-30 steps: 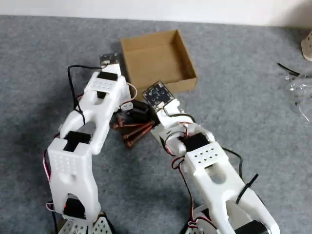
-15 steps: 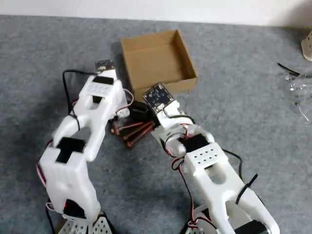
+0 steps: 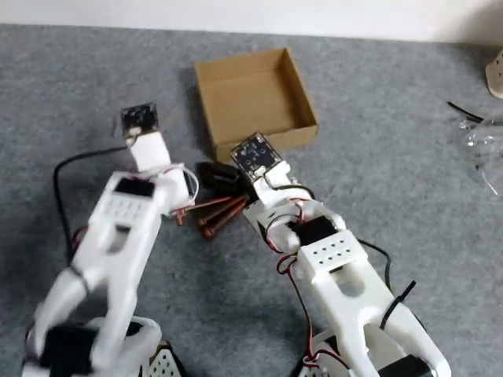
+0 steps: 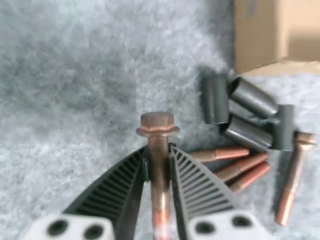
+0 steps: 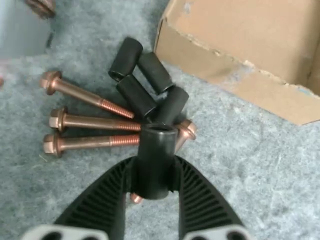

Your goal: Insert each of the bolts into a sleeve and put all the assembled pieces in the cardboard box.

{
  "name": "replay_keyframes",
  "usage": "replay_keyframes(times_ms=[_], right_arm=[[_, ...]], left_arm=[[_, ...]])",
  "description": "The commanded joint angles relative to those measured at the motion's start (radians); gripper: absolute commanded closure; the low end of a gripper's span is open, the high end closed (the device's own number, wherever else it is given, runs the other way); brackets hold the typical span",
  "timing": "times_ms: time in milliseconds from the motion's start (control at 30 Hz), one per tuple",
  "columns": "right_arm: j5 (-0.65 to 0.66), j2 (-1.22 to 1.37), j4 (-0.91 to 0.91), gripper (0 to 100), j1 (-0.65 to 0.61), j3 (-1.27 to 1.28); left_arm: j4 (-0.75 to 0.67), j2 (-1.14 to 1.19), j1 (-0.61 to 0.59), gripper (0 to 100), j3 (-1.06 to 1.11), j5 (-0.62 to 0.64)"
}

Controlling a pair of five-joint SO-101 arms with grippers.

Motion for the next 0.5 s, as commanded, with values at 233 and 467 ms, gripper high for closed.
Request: replay_keyframes(times_ms=[233, 467], right_arm=[[-0.012, -0.386, -0.125, 99.4, -0.015, 0.231], [-0.012, -0.826, -0.124, 99.4, -0.035, 0.42]], left_arm=[[-0.183, -0.662, 0.01, 100, 0.364, 0.003], [-0.181, -1.01, 0.01, 100, 0.504, 0.003]])
